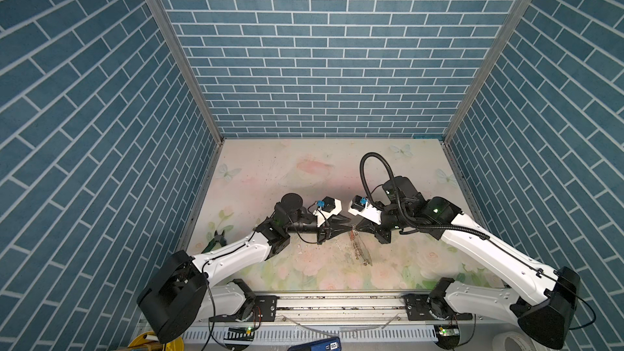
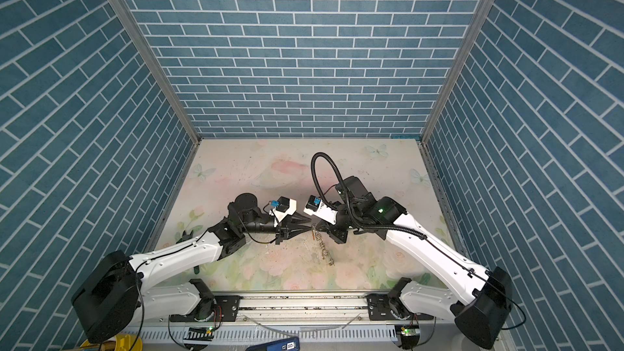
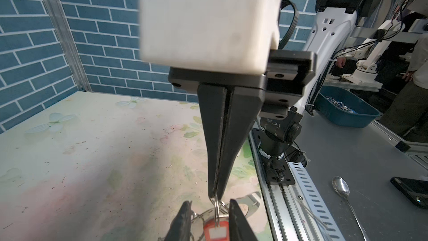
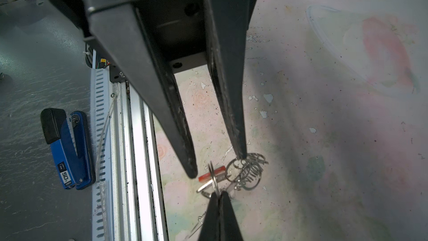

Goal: Attach keys to a key ring
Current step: Insert the key into the keyring.

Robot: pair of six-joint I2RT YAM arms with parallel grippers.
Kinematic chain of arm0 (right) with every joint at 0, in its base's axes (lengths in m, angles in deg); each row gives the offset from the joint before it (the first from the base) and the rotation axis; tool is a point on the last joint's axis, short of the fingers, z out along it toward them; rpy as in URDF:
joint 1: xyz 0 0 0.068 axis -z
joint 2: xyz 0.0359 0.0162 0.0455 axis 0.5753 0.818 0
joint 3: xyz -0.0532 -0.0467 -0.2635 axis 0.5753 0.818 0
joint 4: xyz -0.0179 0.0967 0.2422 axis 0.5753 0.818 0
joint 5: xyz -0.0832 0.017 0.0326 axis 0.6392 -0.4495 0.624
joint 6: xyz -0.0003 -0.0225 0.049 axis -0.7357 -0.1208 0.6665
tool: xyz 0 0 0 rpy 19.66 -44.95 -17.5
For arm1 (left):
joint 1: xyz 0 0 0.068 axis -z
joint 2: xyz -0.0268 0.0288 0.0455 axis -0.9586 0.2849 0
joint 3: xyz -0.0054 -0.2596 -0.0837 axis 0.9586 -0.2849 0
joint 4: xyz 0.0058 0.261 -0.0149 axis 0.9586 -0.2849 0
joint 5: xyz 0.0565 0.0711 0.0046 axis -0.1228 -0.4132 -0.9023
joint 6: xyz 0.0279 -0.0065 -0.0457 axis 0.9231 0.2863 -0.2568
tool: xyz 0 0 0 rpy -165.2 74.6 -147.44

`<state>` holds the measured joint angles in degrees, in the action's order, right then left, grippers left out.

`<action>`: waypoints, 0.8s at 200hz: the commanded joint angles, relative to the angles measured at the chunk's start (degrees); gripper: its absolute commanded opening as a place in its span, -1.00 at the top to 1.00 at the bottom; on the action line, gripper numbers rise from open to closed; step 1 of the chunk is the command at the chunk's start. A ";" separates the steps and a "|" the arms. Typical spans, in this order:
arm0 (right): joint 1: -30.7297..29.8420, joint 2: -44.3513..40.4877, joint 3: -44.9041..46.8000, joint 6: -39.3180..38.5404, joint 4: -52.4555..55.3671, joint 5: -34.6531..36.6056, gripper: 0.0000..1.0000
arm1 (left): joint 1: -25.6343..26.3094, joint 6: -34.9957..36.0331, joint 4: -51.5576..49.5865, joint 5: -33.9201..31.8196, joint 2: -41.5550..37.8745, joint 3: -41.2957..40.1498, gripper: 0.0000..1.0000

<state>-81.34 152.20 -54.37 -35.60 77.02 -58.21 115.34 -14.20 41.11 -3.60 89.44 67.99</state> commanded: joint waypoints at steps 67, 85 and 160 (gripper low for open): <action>-0.45 0.80 -2.11 -1.09 -4.23 -0.68 1.00 | 0.67 0.05 -3.84 2.96 2.27 2.89 0.86; -0.45 0.83 -1.70 -0.92 -4.53 -0.09 1.00 | 0.66 -1.36 -1.38 2.57 2.46 2.35 0.98; 5.59 -8.46 9.40 2.50 -15.07 -10.11 0.62 | 0.58 -8.66 15.27 2.45 3.55 -2.18 1.00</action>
<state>-78.08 147.06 -49.58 -34.88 69.09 -61.03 115.75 -19.32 46.19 -2.13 92.54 67.64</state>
